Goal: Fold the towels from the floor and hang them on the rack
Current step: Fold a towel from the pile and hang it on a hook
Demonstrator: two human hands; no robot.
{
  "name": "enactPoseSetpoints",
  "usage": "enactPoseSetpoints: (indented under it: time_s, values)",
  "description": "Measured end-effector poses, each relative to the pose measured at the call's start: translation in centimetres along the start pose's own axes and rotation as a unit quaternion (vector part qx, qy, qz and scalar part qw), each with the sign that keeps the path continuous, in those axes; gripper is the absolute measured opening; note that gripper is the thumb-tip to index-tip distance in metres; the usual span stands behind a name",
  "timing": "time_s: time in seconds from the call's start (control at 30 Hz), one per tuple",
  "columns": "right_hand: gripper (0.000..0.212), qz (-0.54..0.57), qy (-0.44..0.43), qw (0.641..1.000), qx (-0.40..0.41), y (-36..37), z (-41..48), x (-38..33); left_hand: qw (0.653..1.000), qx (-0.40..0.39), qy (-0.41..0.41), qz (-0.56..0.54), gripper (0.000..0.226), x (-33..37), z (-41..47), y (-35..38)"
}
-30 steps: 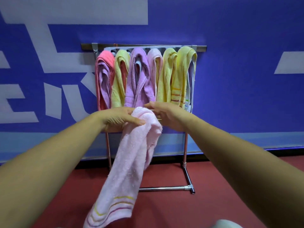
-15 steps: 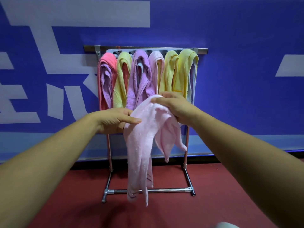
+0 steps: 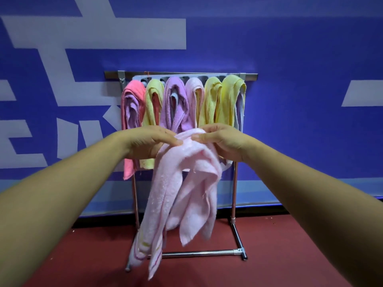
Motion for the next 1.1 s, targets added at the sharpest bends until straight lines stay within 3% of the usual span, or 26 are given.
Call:
enactPoseSetpoints:
  time_s: [0.1, 0.2, 0.27, 0.5, 0.6, 0.8, 0.93, 1.03, 1.1]
  values:
    - [0.03, 0.031, 0.006, 0.999, 0.023, -1.6, 0.4, -0.4, 0.998, 0.001, -0.003, 0.056, 0.048, -0.4, 0.1, -0.5]
    - [0.025, -0.002, 0.032, 0.999, 0.018, -2.4, 0.8, -0.3, 0.998, 0.037, 0.045, -0.005, 0.041, 0.6, 1.0, -0.9]
    - [0.008, -0.034, 0.042, 0.999, -0.008, -2.6, 0.9, -0.5, 0.995, 0.061, 0.071, -0.03, 0.036, 1.8, 1.7, -0.9]
    - [0.021, -0.003, -0.003, 1.0, -0.019, -3.1, 3.5, -3.0, 0.995, 0.05, 0.089, -0.019, 0.033, 5.1, 4.3, -1.6]
    - [0.015, 0.003, -0.019, 1.0, 0.0, -4.1, 4.6, -4.3, 0.994, 0.045, 0.096, -0.003, 0.033, 6.0, 5.4, -1.9]
    - [0.017, -0.061, -0.046, 0.997, 0.025, -6.1, 7.2, -5.7, 0.991, 0.068, 0.111, 0.006, 0.031, 7.3, 8.2, -2.4]
    - [0.021, -0.102, -0.066, 0.99, 0.068, -8.0, 8.6, -6.6, 0.983, 0.133, 0.124, -0.02, 0.04, 8.5, 10.8, -2.5]
    - [0.023, -0.153, -0.109, 0.974, 0.13, -9.9, 10.3, -8.0, 0.975, 0.165, 0.138, -0.049, 0.019, 10.4, 12.9, -2.2]
    - [0.03, -0.187, -0.14, 0.956, 0.175, -11.2, 11.3, -9.1, 0.972, 0.18, 0.142, -0.053, 0.017, 11.7, 14.5, -2.1]
Point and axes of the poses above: each hand's wrist, its own z-axis towards the middle knuckle, its own y-axis out of the palm, x = y × z, the point moved 3 cm from there along z, towards the middle knuckle, and after that the axes turned 15 degrees about x, right-handed, at the moved point
